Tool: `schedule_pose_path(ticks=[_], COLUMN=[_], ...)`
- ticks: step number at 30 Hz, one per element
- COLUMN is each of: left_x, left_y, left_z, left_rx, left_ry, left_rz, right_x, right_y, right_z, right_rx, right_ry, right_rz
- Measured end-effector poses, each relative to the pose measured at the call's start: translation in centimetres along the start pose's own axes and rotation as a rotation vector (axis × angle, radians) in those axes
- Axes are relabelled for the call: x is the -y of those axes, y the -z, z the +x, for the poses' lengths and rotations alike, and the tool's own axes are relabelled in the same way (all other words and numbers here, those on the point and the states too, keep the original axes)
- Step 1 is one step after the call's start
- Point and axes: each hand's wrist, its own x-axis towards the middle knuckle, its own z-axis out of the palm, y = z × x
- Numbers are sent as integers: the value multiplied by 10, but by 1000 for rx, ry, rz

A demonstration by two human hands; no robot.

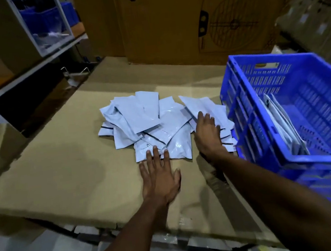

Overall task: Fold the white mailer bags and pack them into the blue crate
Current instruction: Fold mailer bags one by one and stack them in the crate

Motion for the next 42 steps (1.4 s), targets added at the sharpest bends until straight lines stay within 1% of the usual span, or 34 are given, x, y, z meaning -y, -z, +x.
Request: schedule_pose_path(ticks=[4,6,8,9,11,13,14,16,19,22,26,27,29,30,31,33,35,37,39,42], left_x=[1,2,4,6,12,20,25,36,44,44,44,44,36,29,22,14,14,18,19,19], left_y=[1,7,16,19,22,20,17,8,0,4,13,16,25,28,30,28,16,9,6,4], left_z=[-4,-9,-15,-17,-23,-29,-32,-37,-44,-54,-61,-60,-51,-46,-42,-38,-39,-42,-43,-42], left_rx=[-86,-181,-308,-386,-488,-490,-468,-406,-269,-174,-166,-189,-231,-222,-187,-110,-85,-55,-34,-8], left_ry=[5,2,-26,-77,-262,-471,-530,-557,-561,-552,-540,-539,-500,-456,-414,-381,-378,-351,-348,-351], left_rz=[-49,-52,-50,-37,47,183,236,284,244,153,74,64,-1,-68,-131,-172,-113,-66,-54,-27], right_x=[14,15,9,4,-6,-15,-19,-23,-27,-35,-55,-57,-48,-39,-26,-3,4,0,-2,-1], right_y=[4,10,9,4,-6,-7,-6,-4,-5,-5,-3,-1,5,5,5,-2,-17,-28,-31,-31], right_z=[-57,-87,-119,-134,-158,-167,-169,-171,-173,-172,-168,-167,-164,-160,-156,-152,-156,-162,-165,-165], right_rx=[-65,-78,-153,-197,-152,-64,-34,11,66,115,203,185,53,-11,-38,-21,-8,-48,-102,-110], right_ry=[154,278,443,542,662,722,737,784,861,870,880,867,776,709,649,605,599,577,552,533], right_rz=[127,195,225,219,180,154,162,172,170,181,181,216,320,360,380,340,224,133,115,90])
